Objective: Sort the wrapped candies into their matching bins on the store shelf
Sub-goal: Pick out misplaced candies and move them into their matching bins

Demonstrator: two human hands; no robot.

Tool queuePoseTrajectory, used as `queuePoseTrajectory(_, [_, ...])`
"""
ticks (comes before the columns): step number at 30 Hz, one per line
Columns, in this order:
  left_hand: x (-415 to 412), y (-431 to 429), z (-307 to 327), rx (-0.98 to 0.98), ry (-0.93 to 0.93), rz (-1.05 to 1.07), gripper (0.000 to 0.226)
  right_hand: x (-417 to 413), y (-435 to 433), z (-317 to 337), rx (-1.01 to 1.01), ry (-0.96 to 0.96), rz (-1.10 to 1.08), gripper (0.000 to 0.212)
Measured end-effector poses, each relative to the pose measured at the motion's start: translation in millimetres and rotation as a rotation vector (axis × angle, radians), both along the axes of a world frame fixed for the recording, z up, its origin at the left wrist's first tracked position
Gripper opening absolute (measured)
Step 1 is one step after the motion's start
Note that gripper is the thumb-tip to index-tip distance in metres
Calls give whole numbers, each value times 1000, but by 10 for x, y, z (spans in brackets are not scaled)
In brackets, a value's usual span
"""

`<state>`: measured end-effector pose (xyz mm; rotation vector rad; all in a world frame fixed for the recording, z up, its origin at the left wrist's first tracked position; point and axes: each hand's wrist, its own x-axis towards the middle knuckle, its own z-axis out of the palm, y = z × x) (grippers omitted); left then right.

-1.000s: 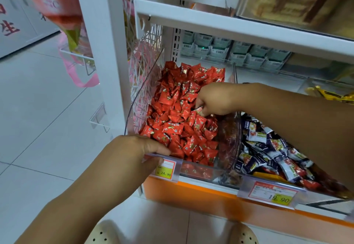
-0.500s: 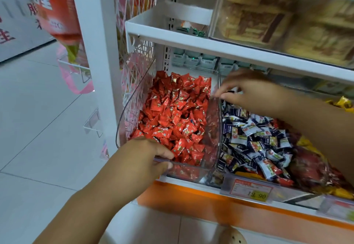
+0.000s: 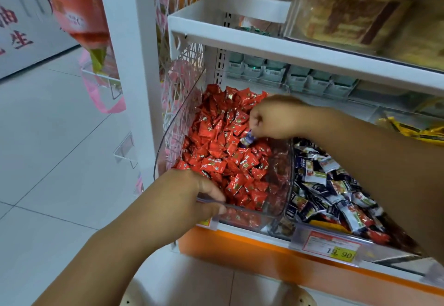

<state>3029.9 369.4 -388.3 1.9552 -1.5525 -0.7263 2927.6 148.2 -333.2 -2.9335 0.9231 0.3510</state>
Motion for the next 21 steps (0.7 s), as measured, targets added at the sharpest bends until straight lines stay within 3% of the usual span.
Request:
queuePoseTrajectory(4, [-40,-3,5,-13,23,7,8,-489,92,316,66,-401,-143,7])
queuePoseTrajectory(8, [-147,-17,17,-36,52,-6,10,-1016,63,420,113,-457,-365,10])
queuePoseTrajectory(11, [-201,-14,15,-40,11,-24,12,-1050,112,411,37,-445,-364,16])
queuePoseTrajectory(14, [-189,-11,-5,-41,-3,-30,13,-714,224,388,14,-371,-177,18])
queuePoseTrajectory(17, [-133,-7,-23,-48,1,-16,12,-241,173,254,74,-114,-45,29])
queuePoseTrajectory(21, [-16,-14,-68,-59,-19,-35,11,293,98,-73,127,235,-32,81])
